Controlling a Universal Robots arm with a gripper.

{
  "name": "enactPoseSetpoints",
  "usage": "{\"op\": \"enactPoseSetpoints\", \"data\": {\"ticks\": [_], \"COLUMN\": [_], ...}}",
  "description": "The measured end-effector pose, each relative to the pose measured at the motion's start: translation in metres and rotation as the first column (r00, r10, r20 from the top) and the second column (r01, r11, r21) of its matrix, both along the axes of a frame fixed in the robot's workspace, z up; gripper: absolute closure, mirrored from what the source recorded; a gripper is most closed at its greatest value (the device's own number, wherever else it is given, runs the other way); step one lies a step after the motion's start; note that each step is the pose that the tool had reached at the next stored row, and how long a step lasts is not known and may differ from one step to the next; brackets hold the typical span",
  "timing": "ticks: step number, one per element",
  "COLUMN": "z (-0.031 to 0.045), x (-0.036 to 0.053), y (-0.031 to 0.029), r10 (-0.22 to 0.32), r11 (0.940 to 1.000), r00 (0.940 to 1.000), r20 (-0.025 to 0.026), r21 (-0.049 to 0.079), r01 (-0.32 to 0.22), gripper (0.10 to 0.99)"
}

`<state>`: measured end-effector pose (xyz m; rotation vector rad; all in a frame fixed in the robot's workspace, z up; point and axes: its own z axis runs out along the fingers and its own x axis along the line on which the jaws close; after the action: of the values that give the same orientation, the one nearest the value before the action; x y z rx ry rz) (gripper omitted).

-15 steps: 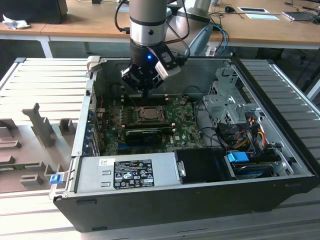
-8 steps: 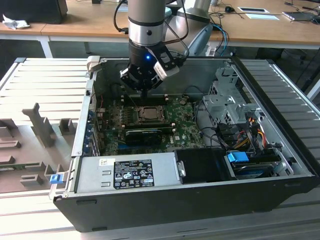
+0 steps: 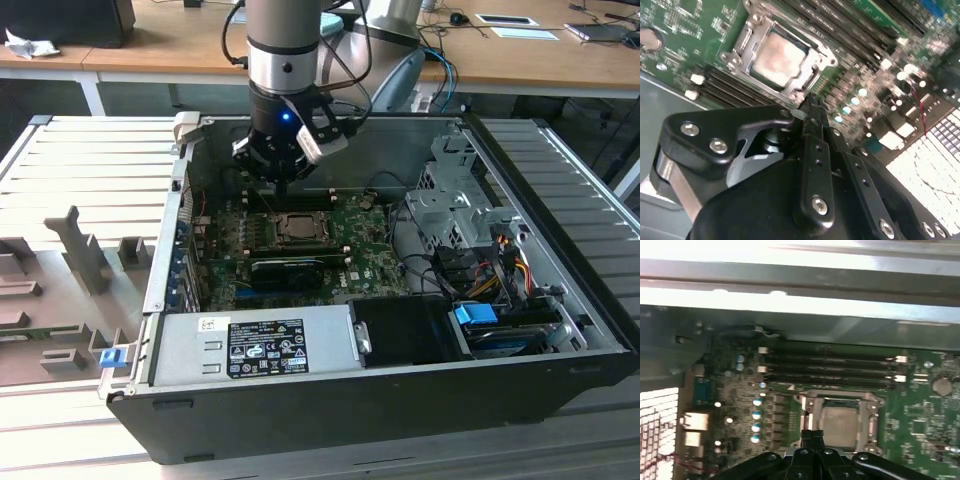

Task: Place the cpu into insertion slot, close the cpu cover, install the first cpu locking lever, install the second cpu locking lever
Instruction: 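Install the first cpu locking lever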

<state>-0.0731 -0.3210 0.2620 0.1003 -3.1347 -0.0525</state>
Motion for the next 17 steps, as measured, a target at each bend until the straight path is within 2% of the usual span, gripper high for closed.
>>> {"op": "enactPoseSetpoints", "data": {"ticks": [1,2,7,9,11,13,14,17], "z": [-0.0011,-0.0018,-0.0035,-0.0040,-0.0039,-0.0039,-0.0040,-0.0045], "x": [-0.0088,-0.0134,-0.0321,-0.0340,-0.0349,-0.0380,-0.0393,-0.0399], "y": [0.0000,0.0000,0.0000,0.0001,0.0004,0.0009,0.0012,0.0039], "r10": [0.000,-0.003,-0.006,-0.006,-0.006,-0.006,-0.006,-0.006], "r11": [1.0000,1.0000,1.0000,1.0000,1.0000,0.9999,0.9999,0.9999], "r00": [1.0000,1.0000,1.0000,1.0000,1.0000,0.9999,0.9998,0.9998], "r20": [-0.0001,0.0000,-0.0001,0.0001,-0.0002,0.0143,0.0184,0.0189], "r21": [0.000,0.000,0.000,0.000,0.008,0.011,0.011,0.014], "r01": [0.000,0.003,0.006,0.006,0.006,0.005,0.006,0.005], "gripper": [0.980,0.980,0.980,0.980,0.980,0.980,0.980,0.980]}}
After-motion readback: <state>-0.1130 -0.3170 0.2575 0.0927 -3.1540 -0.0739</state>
